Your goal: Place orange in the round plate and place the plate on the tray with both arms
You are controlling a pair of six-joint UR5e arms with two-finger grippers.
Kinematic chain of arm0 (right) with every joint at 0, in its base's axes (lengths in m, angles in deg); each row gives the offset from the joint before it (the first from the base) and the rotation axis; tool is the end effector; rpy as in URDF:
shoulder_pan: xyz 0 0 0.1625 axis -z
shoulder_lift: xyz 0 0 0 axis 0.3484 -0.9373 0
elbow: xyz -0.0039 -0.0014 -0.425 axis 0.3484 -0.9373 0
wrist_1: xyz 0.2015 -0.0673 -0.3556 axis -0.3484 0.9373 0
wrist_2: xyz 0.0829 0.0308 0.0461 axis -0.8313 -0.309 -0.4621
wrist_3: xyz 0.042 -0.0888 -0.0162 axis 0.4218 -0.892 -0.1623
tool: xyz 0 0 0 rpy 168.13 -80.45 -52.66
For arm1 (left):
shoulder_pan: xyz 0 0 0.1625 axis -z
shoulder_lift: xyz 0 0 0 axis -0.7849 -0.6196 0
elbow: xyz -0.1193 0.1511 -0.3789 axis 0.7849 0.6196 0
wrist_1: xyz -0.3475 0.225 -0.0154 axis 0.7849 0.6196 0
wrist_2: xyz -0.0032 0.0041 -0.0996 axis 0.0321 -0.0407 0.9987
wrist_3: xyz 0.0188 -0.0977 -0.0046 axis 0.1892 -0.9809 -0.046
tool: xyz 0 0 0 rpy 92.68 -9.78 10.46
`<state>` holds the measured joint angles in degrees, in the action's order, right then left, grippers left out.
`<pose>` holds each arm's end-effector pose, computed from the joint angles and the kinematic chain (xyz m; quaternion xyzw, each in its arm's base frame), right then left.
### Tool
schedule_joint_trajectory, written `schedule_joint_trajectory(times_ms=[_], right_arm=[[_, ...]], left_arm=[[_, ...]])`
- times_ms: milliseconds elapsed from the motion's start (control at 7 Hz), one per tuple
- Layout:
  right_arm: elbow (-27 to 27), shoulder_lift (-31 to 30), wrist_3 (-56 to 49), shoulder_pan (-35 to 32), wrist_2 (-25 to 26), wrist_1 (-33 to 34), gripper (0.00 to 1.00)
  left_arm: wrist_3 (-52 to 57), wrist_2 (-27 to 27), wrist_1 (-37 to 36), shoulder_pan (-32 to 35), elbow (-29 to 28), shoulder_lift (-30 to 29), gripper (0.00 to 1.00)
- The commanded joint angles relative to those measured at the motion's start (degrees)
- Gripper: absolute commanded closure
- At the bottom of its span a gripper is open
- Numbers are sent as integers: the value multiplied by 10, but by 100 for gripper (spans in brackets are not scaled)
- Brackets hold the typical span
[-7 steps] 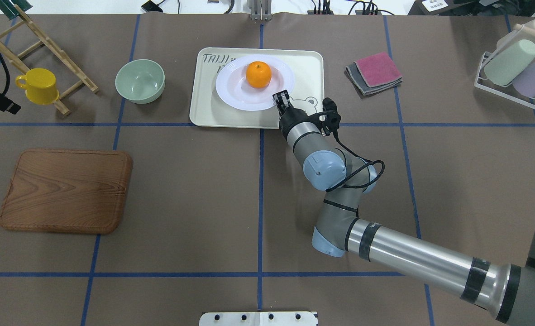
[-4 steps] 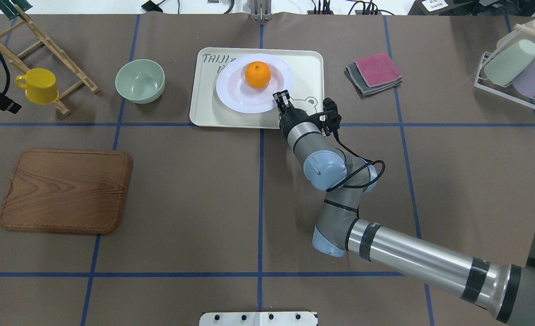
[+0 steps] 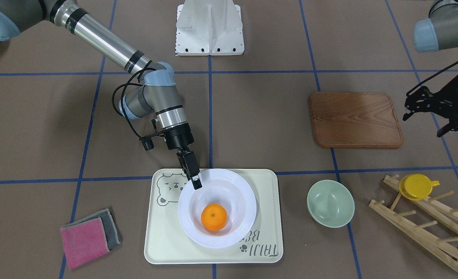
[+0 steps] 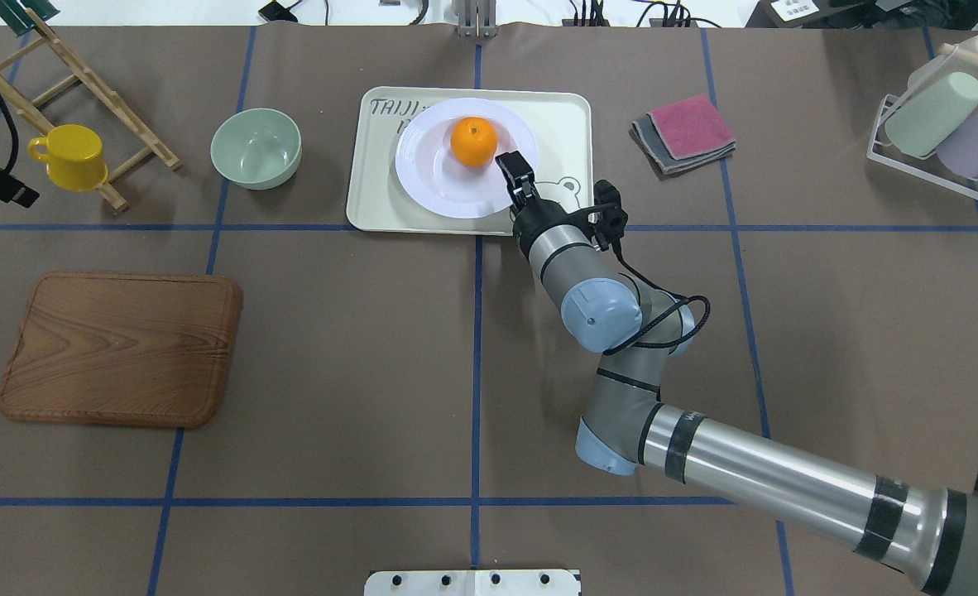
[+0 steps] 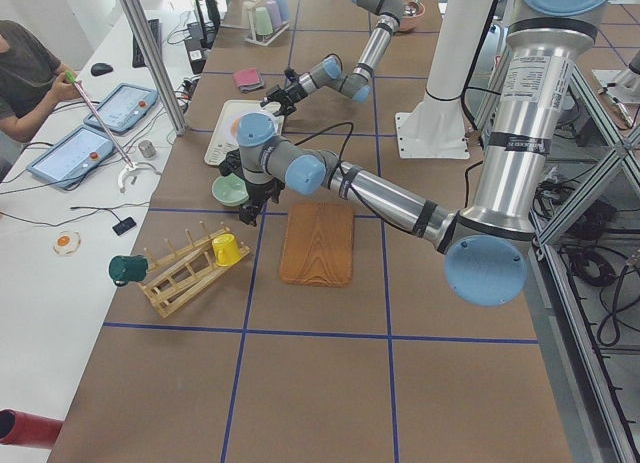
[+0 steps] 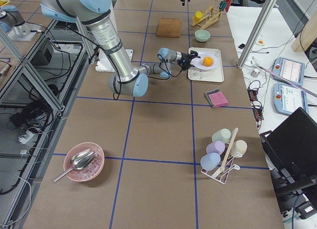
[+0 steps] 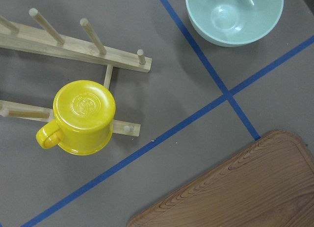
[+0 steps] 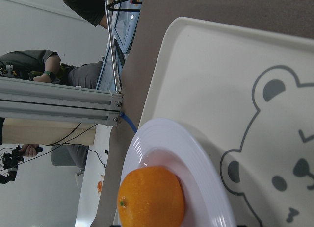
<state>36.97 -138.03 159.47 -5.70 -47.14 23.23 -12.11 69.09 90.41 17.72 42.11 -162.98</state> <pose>-0.5980 -0.5004 0.2980 0.1318 -0.6579 0.5446 0.5032 0.1332 -0.5458 0.4467 0.1612 0.3822 0.2406 0.8775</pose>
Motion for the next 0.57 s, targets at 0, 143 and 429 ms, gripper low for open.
schedule_joint_trajectory(times_ms=[0,143,429], right_arm=[[81,-39,-3,8,0,1,15],[140,-78,-7,19,-1,7,15],[239,-147,-34,38,-4,8,17]], left_arm=[[0,0,0,0,0,0,0],[0,0,0,0,0,0,0],[1,0,0,0,0,2,0]])
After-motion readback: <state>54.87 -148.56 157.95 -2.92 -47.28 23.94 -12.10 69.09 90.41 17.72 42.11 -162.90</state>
